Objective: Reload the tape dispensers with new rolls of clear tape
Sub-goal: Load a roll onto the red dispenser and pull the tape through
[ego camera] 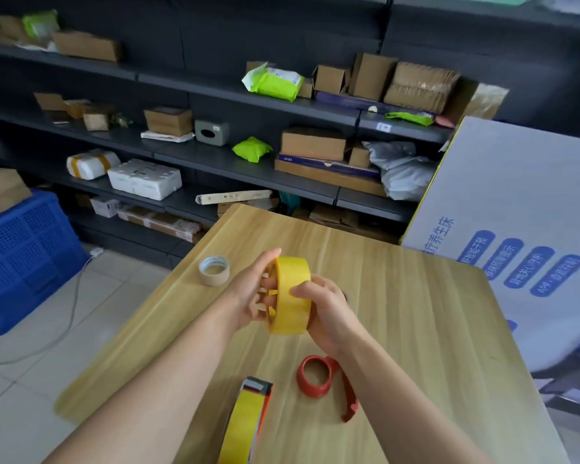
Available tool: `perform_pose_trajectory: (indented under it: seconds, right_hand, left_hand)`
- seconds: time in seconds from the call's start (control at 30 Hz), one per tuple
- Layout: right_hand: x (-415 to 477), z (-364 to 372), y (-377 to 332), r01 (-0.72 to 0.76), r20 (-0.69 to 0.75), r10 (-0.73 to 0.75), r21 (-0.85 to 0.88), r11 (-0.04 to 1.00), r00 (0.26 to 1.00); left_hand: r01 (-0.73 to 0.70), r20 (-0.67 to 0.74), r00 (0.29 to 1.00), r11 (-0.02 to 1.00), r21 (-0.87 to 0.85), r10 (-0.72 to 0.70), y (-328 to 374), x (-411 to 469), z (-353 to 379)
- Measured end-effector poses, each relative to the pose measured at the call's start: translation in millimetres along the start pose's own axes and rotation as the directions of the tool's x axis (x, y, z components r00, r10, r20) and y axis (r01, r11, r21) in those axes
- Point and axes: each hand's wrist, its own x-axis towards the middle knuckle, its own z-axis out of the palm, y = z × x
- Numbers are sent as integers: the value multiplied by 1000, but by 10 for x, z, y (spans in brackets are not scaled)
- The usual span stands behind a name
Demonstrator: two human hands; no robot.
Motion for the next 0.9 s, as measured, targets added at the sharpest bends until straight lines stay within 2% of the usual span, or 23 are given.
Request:
perform_pose_trajectory:
  seconds: [0.03,0.1,0.13,0.17,0.2,0.23,0.3,0.4,0.57,0.77,0.83,0.9]
  right_hand:
    - [-52,-55,-17,21,1,-21,-11,1000,1000]
    - [-139,-154,-42,53,-25,-54,-39,998,998]
    - [-177,-193,-61,60,-41,-63,-57,997,997]
    - [-210,-228,-80,65,-54,-70,-75,995,996]
    - [-238,-263,-100,67,-71,-74,-91,994,995]
    - [-264,-291,-125,68,-85,-76,-100,993,993]
    - [-304,-331,-175,61,-109,-71,-96,994,991]
    - [-315,-355,-214,35,-162,-47,-74,997,986]
    - [-276,-357,-243,-23,-246,17,-20,1000,969]
    - [-253,-373,-312,-47,-230,47,6,999,972]
    - [-263,-345,-312,-63,-217,74,53,997,973]
    - [-274,-334,-345,-60,-201,85,124,990,976]
  left_hand:
    - [-16,12,1000,1000,4,16,-18,-12,76]
    - [-206,-21,978,976,64,208,-57,-58,231]
    - [-357,-62,927,922,148,369,-78,-85,290]
    - [-508,-79,837,823,256,541,-95,-120,327]
    - [-620,-37,741,705,346,670,-102,-163,349]
    - [-679,44,679,604,417,733,-108,-194,358]
    - [-699,190,652,484,526,734,-124,-235,363]
    - [-671,270,685,441,595,677,-61,-246,337]
    - [-633,244,742,533,562,624,110,-221,375]
    - [-562,168,806,647,514,567,279,-138,463]
    - [-552,158,801,610,568,578,331,-120,468]
    - [-563,221,801,574,595,557,370,-119,465]
